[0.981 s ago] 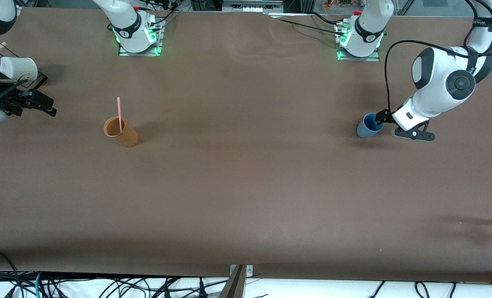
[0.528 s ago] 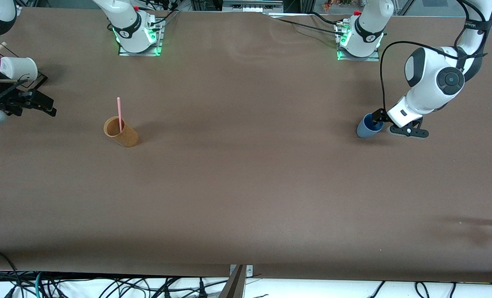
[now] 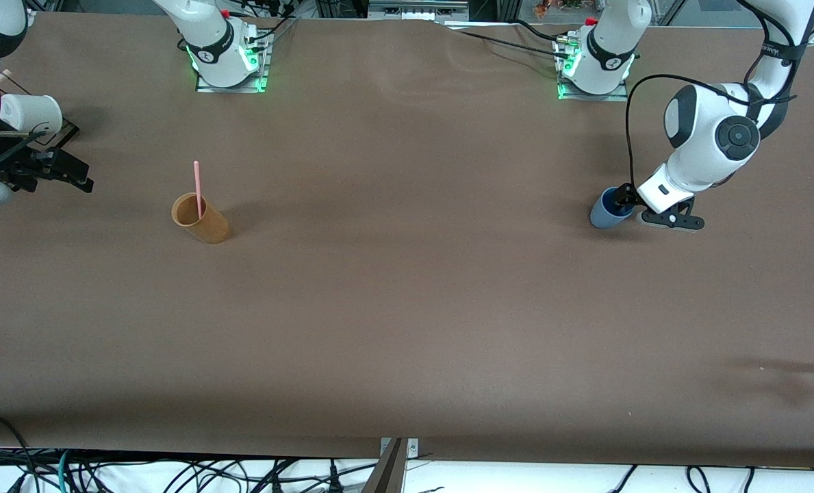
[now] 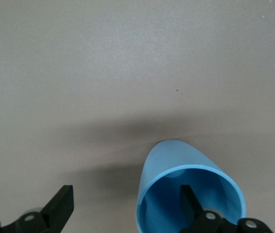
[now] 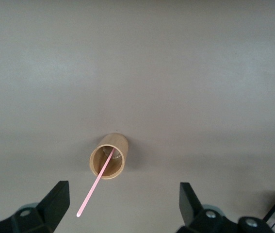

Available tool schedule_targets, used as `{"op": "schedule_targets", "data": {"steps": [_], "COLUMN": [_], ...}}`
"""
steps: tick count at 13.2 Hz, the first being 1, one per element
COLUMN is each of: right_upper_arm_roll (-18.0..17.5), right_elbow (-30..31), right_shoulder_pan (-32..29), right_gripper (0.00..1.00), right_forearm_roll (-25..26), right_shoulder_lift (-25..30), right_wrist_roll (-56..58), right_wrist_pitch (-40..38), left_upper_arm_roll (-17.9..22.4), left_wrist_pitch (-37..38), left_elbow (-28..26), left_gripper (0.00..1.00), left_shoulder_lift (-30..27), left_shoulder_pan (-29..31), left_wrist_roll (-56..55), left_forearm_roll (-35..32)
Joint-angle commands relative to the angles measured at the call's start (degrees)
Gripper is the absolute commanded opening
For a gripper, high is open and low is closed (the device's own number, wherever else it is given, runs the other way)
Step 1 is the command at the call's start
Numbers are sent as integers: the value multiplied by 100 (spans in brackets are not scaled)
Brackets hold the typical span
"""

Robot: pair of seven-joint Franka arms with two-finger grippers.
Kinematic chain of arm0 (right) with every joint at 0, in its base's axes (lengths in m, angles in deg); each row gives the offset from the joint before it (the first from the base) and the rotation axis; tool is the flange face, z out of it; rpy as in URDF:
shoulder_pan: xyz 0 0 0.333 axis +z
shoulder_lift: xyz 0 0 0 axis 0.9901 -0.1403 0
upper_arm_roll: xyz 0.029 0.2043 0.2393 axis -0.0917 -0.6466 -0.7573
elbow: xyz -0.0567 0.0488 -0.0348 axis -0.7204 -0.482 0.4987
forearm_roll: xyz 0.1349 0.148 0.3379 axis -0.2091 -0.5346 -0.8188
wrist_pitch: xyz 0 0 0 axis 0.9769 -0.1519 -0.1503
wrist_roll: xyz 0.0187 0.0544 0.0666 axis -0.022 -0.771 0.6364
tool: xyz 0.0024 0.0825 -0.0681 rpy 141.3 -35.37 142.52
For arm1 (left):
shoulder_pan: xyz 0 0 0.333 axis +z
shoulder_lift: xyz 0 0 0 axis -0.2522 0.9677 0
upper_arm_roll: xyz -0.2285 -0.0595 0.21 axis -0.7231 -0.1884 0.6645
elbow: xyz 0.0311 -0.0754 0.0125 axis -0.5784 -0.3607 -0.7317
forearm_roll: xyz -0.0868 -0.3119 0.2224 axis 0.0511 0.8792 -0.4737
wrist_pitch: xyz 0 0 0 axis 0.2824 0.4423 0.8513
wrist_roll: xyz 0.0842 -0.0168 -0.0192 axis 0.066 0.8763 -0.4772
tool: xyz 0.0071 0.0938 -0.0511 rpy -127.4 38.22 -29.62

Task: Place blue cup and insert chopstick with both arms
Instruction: 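Close the left gripper on the blue cup's rim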

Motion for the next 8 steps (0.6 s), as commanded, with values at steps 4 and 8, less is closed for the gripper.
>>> {"op": "schedule_targets", "data": {"steps": [4, 8], "right_upper_arm_roll": [-17, -17], "right_elbow": [-1, -1], "right_shoulder_pan": [-24, -24], "right_gripper": [100, 100], "right_forearm_roll": [-70, -61], "right_shoulder_lift": [98, 98], "right_wrist_roll": [60, 60], "right_wrist_pitch": [-83, -83], "left_upper_arm_roll": [-23, -23], "left_wrist_pitch": [-93, 57], "left_elbow": [-62, -62], "left_gripper": [15, 0], "left_shoulder_lift": [7, -28], "left_shoulder_pan": [60, 25], "left_wrist_roll": [-54, -213], "left_forearm_roll": [-131, -122]}}
